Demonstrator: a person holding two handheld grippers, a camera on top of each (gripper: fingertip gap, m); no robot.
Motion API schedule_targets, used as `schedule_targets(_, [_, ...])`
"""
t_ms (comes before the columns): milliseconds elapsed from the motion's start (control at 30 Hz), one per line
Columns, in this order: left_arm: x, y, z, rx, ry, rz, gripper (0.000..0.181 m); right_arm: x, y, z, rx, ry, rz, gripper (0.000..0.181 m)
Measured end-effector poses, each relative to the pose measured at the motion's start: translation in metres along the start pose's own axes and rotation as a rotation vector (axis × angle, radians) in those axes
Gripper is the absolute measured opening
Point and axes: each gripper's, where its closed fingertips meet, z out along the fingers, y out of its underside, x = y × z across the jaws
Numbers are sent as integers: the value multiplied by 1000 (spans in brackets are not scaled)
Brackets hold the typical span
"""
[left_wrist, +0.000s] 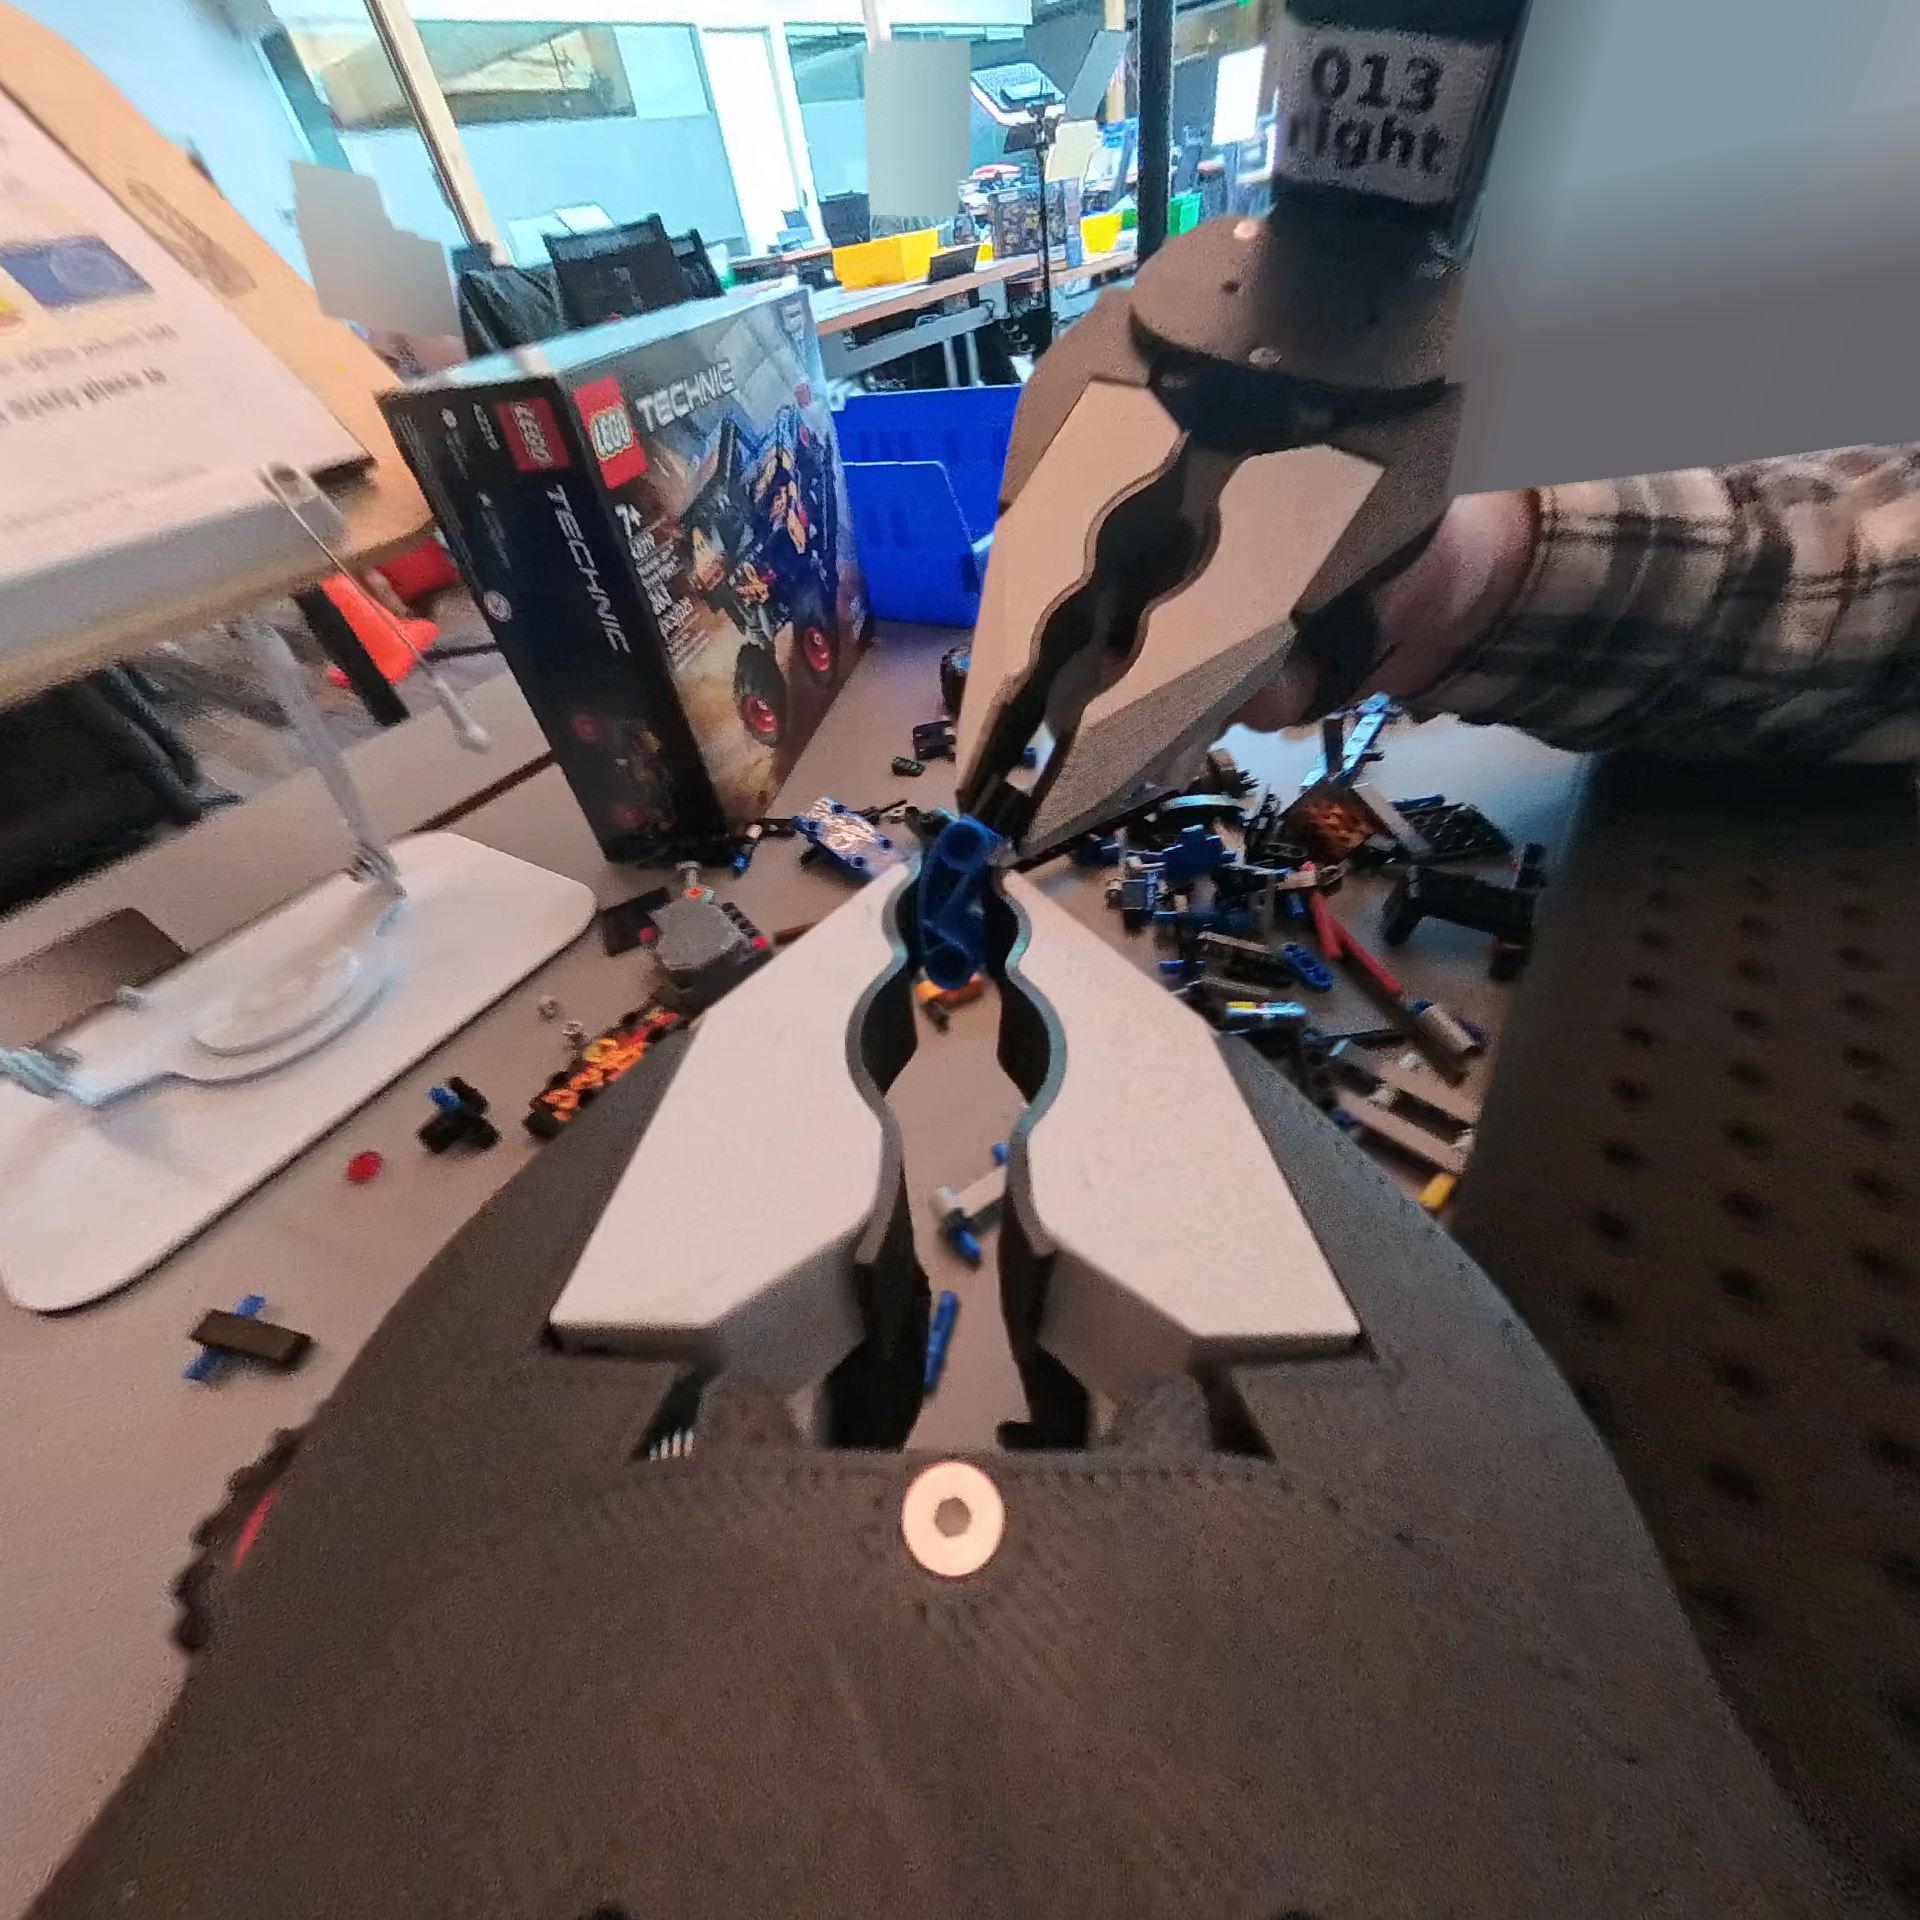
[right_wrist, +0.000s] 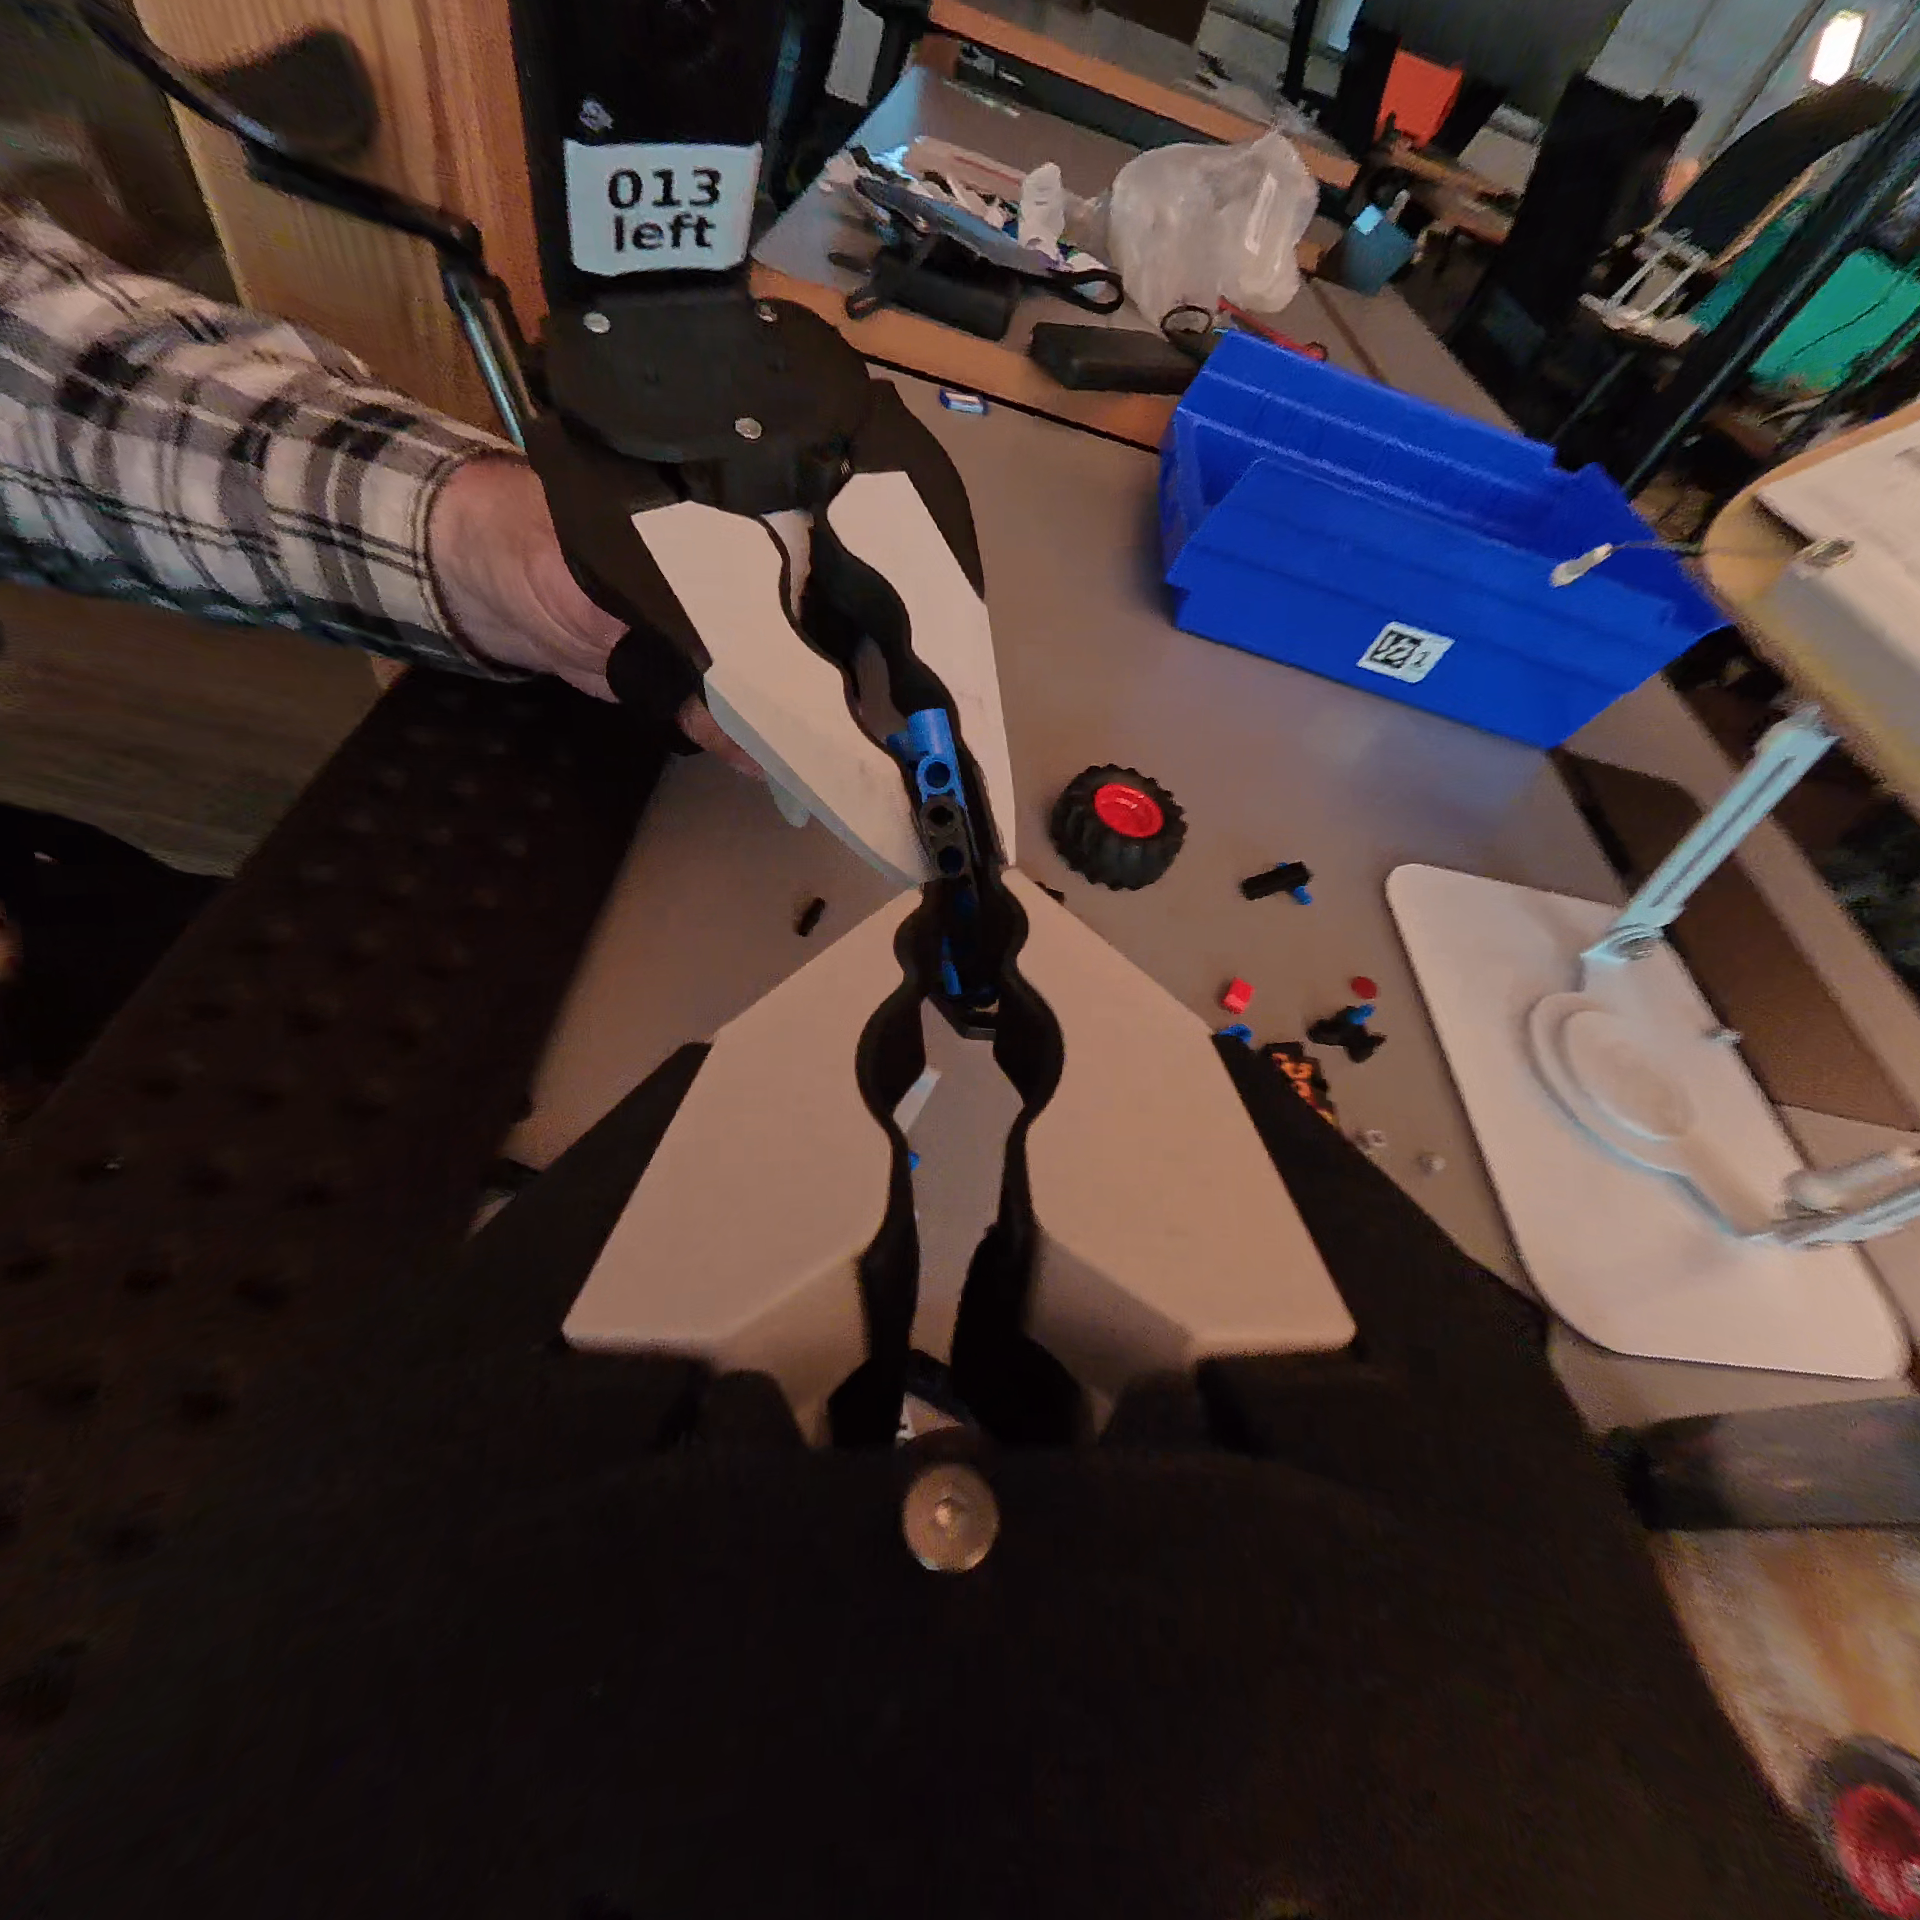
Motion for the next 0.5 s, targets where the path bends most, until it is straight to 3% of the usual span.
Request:
schedule_targets(300, [6, -2, -3, -5, 2, 75, 7, -9, -13, -8, -3, 31, -52, 3])
schedule_targets(433, [1, 11, 1, -80, -36, 80, 6, -8, -2, -1, -210, 234, -424, 5])
schedule_targets(500, [-1, 11, 1, -75, -36, 63, 6, -5, -1, 0, -229, 261, -458, 5])
